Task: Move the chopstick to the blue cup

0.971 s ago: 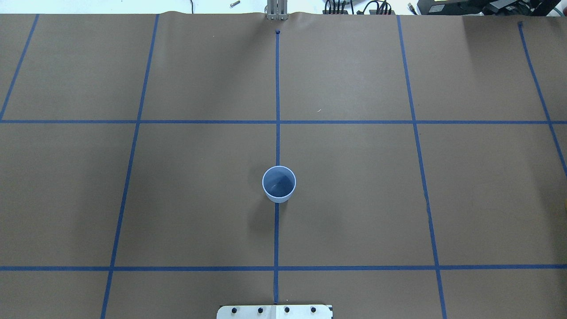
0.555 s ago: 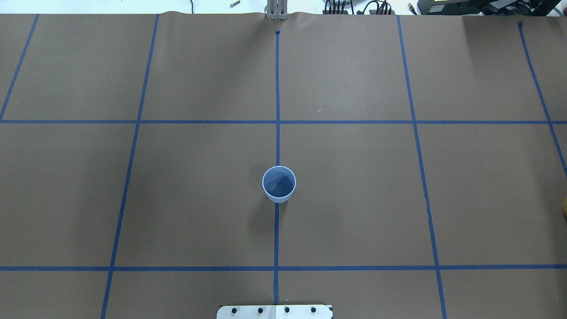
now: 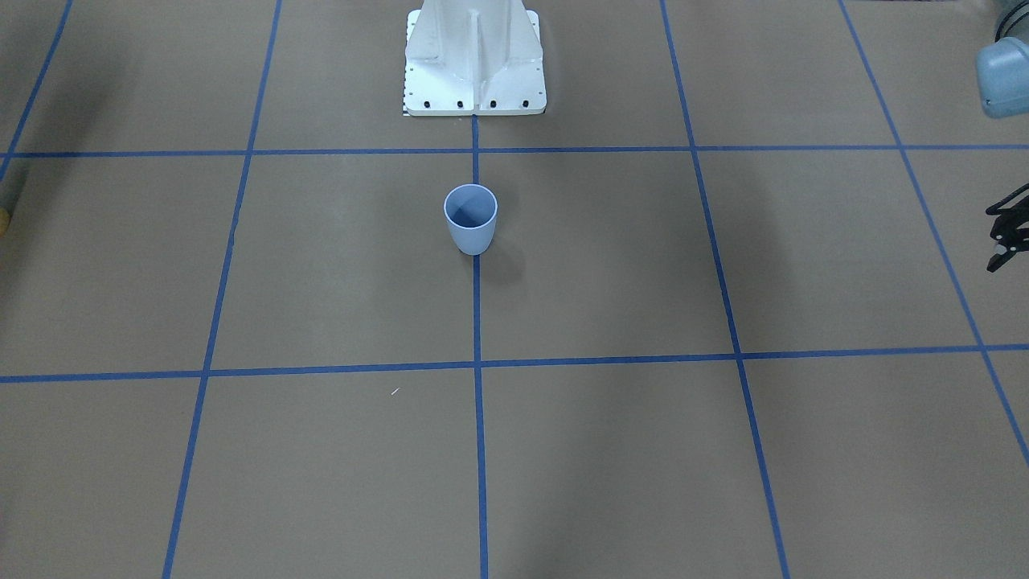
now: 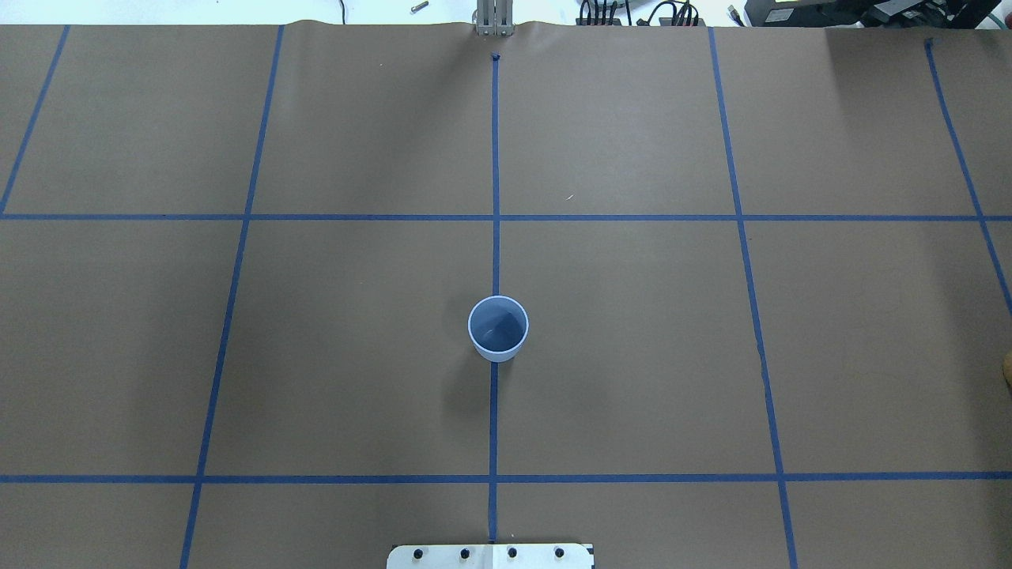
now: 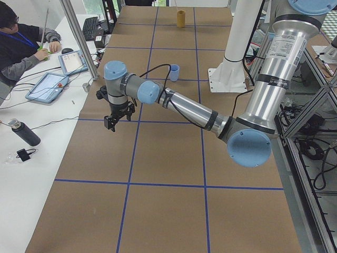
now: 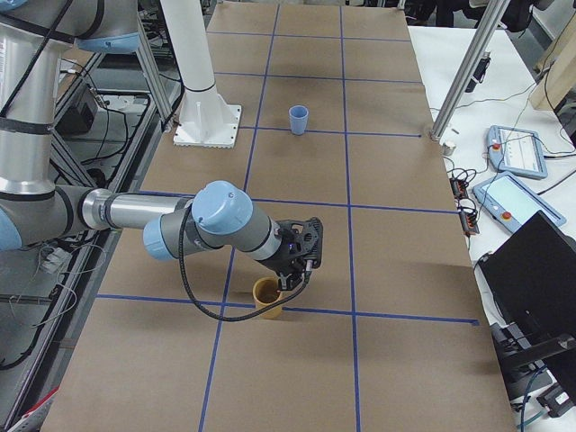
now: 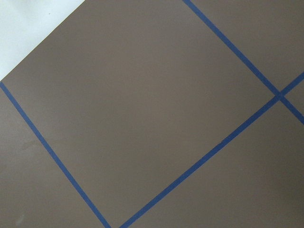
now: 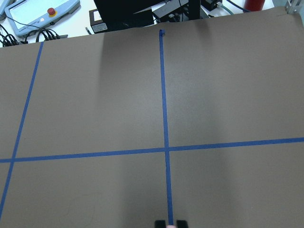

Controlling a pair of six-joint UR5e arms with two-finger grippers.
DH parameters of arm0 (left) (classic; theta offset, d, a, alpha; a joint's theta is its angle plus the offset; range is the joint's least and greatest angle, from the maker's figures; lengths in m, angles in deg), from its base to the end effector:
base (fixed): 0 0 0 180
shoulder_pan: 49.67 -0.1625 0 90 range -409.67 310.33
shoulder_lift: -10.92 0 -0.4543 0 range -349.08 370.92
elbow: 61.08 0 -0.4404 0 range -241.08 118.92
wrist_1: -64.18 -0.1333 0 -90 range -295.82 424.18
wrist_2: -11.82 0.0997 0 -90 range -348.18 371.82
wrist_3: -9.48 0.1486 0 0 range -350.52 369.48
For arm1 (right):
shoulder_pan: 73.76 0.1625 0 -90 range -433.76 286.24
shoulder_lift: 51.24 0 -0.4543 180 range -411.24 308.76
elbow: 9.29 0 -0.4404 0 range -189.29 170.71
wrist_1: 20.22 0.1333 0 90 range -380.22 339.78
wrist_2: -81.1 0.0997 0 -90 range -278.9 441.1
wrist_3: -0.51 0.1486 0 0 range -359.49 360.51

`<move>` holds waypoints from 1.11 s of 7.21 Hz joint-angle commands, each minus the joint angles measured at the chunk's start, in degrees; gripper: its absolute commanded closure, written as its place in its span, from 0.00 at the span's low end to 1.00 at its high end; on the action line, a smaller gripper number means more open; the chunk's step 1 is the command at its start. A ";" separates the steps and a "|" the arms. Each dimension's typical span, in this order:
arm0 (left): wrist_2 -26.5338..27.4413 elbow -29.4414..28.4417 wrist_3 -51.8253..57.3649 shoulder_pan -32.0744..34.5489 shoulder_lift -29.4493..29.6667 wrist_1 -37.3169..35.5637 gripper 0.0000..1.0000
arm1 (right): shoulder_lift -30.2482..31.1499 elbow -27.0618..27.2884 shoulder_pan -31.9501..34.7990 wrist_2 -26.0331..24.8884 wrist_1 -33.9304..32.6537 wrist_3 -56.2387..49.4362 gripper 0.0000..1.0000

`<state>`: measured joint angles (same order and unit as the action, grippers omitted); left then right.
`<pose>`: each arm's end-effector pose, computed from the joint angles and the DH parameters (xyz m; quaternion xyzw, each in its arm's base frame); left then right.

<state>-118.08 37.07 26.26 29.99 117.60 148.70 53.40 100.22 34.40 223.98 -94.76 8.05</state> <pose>0.0814 -0.6580 0.4873 0.1766 0.3269 0.2730 0.8873 0.1539 -0.4217 0.6141 0.1979 -0.4218 0.1194 0.8768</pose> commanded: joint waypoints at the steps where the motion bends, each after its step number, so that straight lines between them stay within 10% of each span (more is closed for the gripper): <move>1: -3.68 0.02 -2.09 2.86 -3.90 -1.91 0.02 | -3.20 1.32 1.18 0.03 -5.43 -1.74 1.00; 5: -4.31 -3.40 -2.19 12.43 -13.60 3.90 0.02 | -12.06 3.78 -1.01 -0.22 -17.36 -0.52 1.00; 8: -4.14 -3.14 -2.27 12.54 -17.83 4.42 0.02 | -25.93 9.21 -11.78 -0.58 -28.18 20.74 1.00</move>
<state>-122.41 33.96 24.11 42.46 100.60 153.07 33.15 106.91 28.14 223.51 -119.66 17.51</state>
